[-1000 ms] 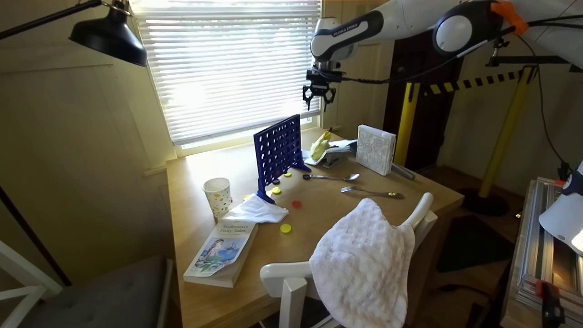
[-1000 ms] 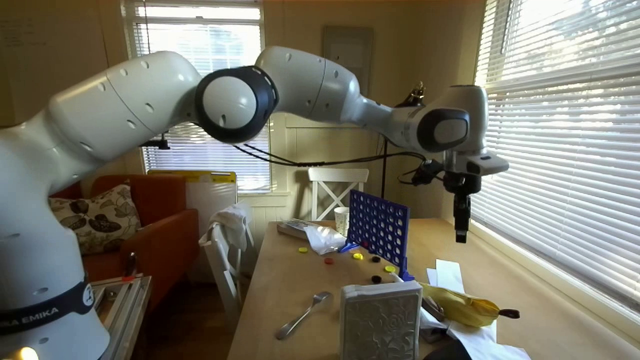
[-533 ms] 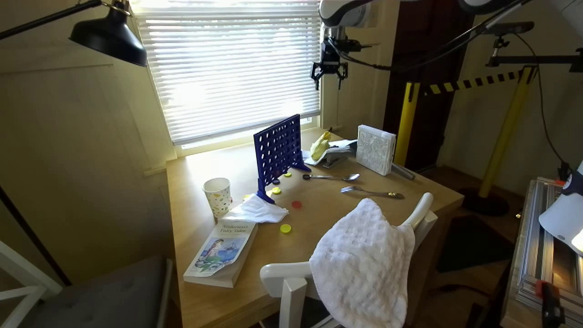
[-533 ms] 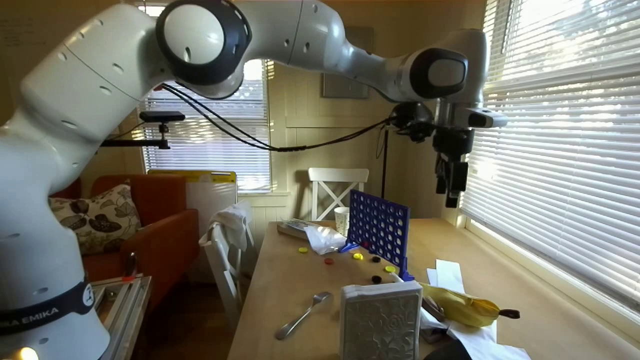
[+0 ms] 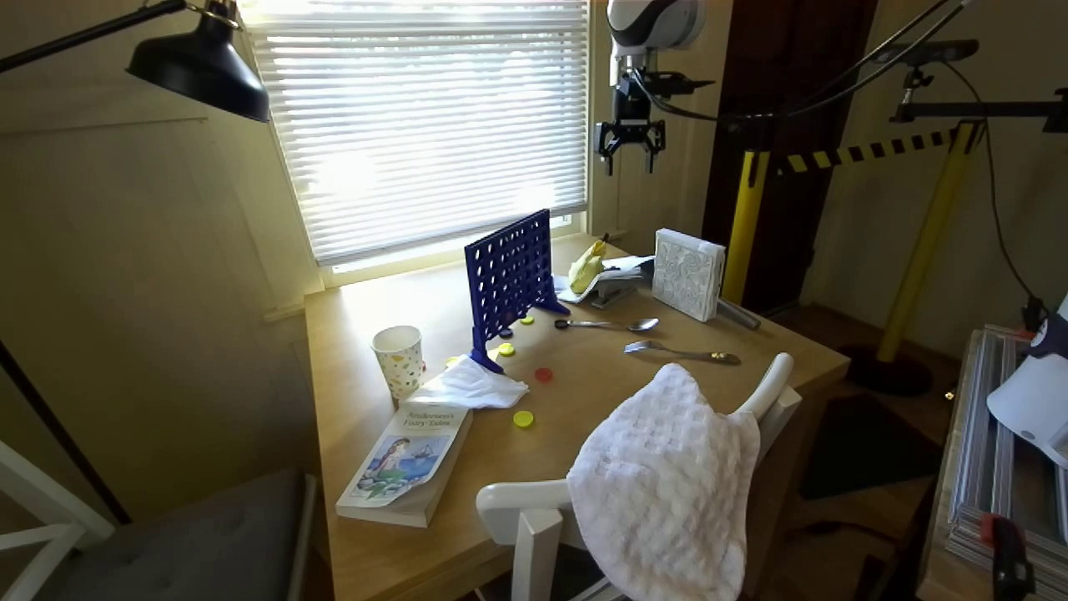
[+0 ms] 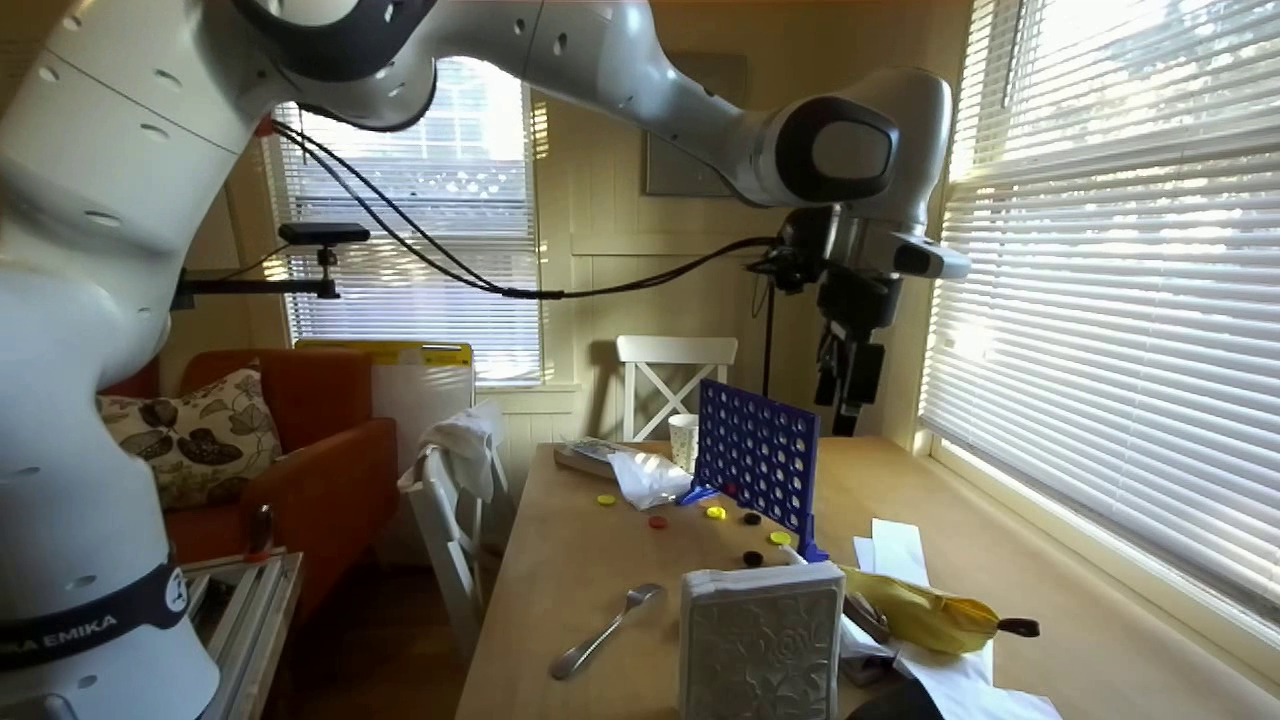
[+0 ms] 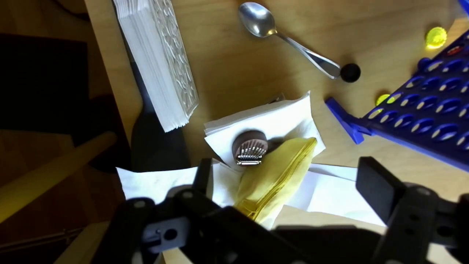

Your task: Move the bag to the right, move the book slightly backward, pick up the blue object and move it to the right

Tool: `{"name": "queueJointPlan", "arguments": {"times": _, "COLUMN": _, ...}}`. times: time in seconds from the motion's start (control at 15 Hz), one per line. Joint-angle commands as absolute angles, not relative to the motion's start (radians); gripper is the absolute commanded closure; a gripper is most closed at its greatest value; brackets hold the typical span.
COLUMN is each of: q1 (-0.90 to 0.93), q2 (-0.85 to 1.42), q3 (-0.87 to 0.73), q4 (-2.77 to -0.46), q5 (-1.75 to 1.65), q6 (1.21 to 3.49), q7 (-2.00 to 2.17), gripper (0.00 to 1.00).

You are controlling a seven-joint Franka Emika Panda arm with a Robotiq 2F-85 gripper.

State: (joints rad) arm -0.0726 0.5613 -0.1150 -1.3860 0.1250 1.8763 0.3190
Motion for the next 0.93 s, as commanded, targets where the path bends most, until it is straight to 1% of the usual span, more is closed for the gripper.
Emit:
{"name": "queueJointPlan", "arguments": {"times": 0.0, "q1": -0.091, "q2": 0.43, "q3": -0.089, "q4": -1.627, "q5": 0.147, "q6": 2.008, "q7": 0.206, "gripper": 0.0}}
{"name": "queueJointPlan", "arguments": {"times": 0.13, "q1": -0.092, "q2": 0.393, "q3": -0.098, "q4": -1.725, "q5": 0.171, "q6": 2.049, "q7": 0.239, "gripper": 0.0}}
{"name": "queueJointPlan", "arguments": {"times": 0.2, "q1": -0.084, "q2": 0.479, "q3": -0.102, "q4": -1.576, "q5": 0.14, "q6": 1.987, "q7": 0.242, "gripper": 0.0}}
{"name": "queueJointPlan", "arguments": {"times": 0.33, "q1": -0.087, "q2": 0.448, "q3": -0.103, "q4": -1.65, "q5": 0.146, "q6": 2.015, "q7": 0.241, "gripper": 0.0}}
{"name": "queueJointPlan", "arguments": {"times": 0.53, "q1": -0.088, "q2": 0.428, "q3": -0.104, "q4": -1.68, "q5": 0.149, "q6": 2.026, "q7": 0.241, "gripper": 0.0}}
{"name": "queueJointPlan", "arguments": {"times": 0.67, "q1": -0.068, "q2": 0.399, "q3": -0.115, "q4": -1.736, "q5": 0.068, "q6": 2.06, "q7": 0.212, "gripper": 0.0}}
{"name": "queueJointPlan", "arguments": {"times": 0.87, "q1": -0.117, "q2": 0.354, "q3": -0.1, "q4": -1.858, "q5": 0.045, "q6": 2.118, "q7": 0.015, "gripper": 0.0}}
